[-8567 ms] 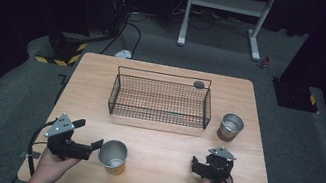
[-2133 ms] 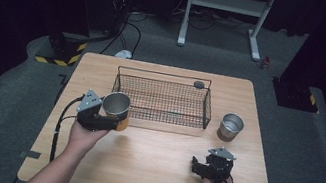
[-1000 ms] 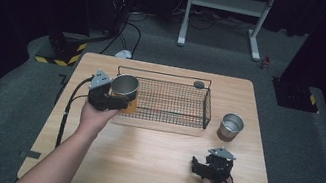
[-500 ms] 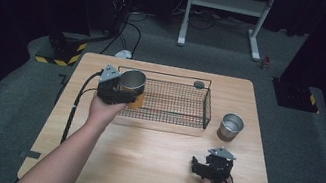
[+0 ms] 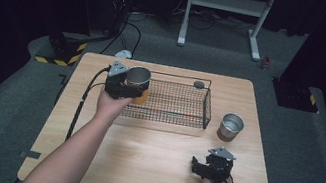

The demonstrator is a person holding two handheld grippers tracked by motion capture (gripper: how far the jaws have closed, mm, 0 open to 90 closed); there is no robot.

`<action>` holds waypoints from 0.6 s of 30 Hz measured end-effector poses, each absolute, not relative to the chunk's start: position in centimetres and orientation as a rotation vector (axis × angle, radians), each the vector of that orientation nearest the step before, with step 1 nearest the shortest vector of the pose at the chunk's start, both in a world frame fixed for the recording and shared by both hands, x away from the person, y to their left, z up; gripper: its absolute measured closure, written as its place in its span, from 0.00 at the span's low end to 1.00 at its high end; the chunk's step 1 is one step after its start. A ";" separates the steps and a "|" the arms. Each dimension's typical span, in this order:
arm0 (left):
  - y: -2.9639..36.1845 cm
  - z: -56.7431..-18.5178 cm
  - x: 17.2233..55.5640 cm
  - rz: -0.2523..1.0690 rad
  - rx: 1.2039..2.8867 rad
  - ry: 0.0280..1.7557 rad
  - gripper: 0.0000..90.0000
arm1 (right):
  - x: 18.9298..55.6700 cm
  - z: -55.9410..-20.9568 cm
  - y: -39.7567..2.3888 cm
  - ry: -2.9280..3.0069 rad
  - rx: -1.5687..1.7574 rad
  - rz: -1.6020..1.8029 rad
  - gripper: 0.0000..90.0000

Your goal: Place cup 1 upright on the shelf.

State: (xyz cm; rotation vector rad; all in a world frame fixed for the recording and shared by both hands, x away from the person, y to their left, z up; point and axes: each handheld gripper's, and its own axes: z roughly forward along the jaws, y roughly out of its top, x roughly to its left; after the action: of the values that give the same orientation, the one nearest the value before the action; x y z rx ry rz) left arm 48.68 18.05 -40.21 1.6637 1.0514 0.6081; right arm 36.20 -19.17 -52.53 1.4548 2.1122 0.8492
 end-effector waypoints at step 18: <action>16.9 -43.7 51.0 0.597 1.713 1.130 0.15 | 36.2 -52.5 -19.2 2.112 1.455 0.849 0.10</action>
State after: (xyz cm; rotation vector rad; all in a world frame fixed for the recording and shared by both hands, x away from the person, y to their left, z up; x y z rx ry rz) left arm 50.97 16.90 -43.71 1.7129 1.1301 0.5970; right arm 36.20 -19.17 -52.53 1.4547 2.1120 0.8494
